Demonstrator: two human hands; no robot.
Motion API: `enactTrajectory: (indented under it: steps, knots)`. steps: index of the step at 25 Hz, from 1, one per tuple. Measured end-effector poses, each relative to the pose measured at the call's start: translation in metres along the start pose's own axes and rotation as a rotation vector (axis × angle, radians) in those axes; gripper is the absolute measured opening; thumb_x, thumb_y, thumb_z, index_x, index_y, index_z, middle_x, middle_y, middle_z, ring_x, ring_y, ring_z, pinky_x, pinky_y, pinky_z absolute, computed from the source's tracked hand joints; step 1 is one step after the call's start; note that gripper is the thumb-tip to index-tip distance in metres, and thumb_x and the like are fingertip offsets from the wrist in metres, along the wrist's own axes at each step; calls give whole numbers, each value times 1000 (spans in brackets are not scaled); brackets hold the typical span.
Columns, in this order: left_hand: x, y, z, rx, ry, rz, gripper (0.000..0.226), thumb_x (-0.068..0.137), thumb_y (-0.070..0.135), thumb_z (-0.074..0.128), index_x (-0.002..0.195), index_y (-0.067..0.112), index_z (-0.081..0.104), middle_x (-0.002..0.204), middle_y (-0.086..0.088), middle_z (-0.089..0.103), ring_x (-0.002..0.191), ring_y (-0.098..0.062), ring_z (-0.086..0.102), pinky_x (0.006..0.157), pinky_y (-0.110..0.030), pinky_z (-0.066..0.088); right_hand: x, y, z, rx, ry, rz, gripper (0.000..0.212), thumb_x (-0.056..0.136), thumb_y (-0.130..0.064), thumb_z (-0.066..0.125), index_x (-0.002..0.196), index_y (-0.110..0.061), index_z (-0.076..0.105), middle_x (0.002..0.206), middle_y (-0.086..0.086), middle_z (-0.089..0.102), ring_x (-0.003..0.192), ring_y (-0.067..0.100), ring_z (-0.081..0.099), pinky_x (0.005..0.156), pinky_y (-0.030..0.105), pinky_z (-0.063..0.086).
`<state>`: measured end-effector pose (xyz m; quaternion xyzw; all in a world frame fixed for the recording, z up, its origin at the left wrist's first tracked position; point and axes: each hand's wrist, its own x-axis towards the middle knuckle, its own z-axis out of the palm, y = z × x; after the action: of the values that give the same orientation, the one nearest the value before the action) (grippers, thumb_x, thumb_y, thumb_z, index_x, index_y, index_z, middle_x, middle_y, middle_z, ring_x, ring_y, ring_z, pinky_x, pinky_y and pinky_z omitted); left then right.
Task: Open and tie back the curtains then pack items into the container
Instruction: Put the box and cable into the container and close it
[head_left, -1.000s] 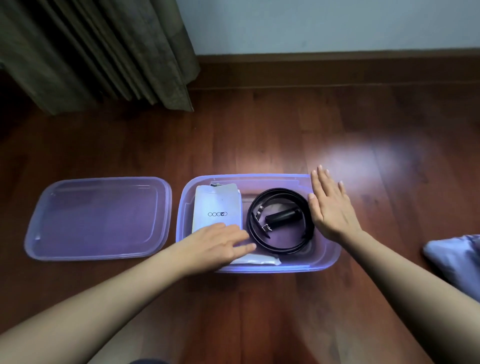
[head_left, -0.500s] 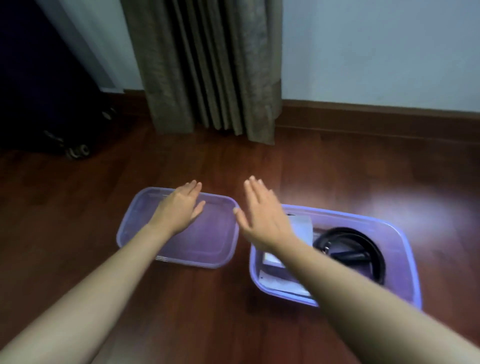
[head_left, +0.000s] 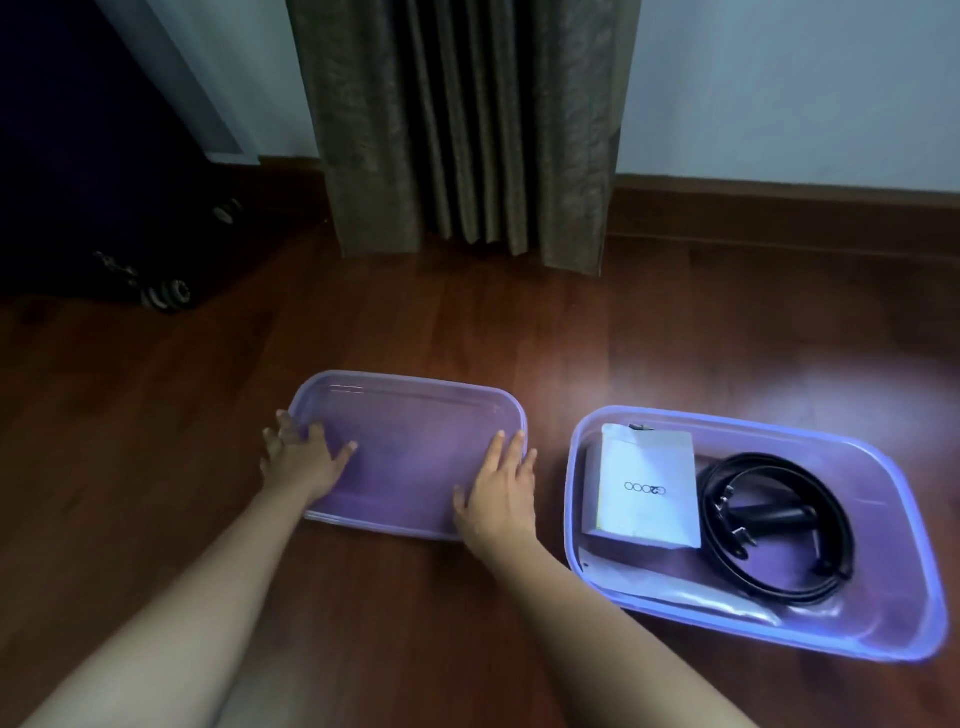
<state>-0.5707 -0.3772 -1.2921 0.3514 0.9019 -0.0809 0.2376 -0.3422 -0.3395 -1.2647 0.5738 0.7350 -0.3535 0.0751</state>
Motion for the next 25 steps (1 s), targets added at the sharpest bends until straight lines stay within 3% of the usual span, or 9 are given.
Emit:
enactTrajectory:
  steps: [5, 9, 13, 17, 21, 23, 25]
  knots:
    - [13, -6, 5, -126, -28, -59, 88, 81, 62, 56, 149, 26, 13, 157, -20, -7, 142, -46, 4, 112, -58, 18, 8, -1, 3, 198, -16, 165, 83, 88, -3, 48, 147, -5, -11, 156, 20, -10, 139, 41, 12, 111, 42, 25]
    - [19, -18, -2, -203, 25, -74, 102, 65, 67, 69, 145, 23, 23, 148, -19, 30, 135, -43, 27, 106, -53, 28, 10, -6, -7, 325, 75, 275, 92, 85, -25, 61, 148, -10, -3, 150, 16, 19, 132, 35, 23, 102, 45, 35]
    - [17, -25, -38, -351, 134, -126, 124, 58, 64, 77, 150, 11, 12, 151, -21, 24, 138, -42, 22, 112, -49, 21, 15, -16, -21, 338, 324, 231, 90, 83, -51, 58, 148, -8, 13, 135, 16, 34, 124, 33, 31, 100, 45, 35]
    - [9, -16, -70, -412, 253, -54, 136, 45, 82, 61, 150, 10, 12, 151, -21, 28, 137, -44, 22, 111, -51, 18, 17, -24, -50, 485, 483, 175, 79, 84, -51, 57, 144, -11, 25, 130, 16, 37, 117, 33, 32, 97, 42, 32]
    - [-15, 33, -85, -703, 387, 52, 94, 75, 67, 60, 146, 13, 28, 148, -17, 37, 137, -40, 29, 113, -50, 24, 18, 26, -120, 617, 564, -43, 75, 87, -41, 60, 144, -6, 26, 130, 19, 36, 117, 33, 41, 98, 30, 28]
    - [-32, 68, -84, -764, 379, 181, 77, 75, 69, 57, 131, 16, 50, 127, -18, 58, 118, -39, 52, 101, -50, 42, 13, 73, -160, 583, 563, -110, 67, 88, -38, 61, 140, -6, 34, 125, 18, 39, 107, 26, 45, 86, 20, 29]
    - [-64, 113, -75, -707, 322, 333, 52, 82, 55, 58, 113, 14, 64, 102, -15, 68, 96, -34, 63, 85, -39, 51, 2, 134, -194, 469, 613, -73, 51, 87, -38, 61, 126, -7, 49, 115, 18, 51, 102, 28, 48, 80, 23, 31]
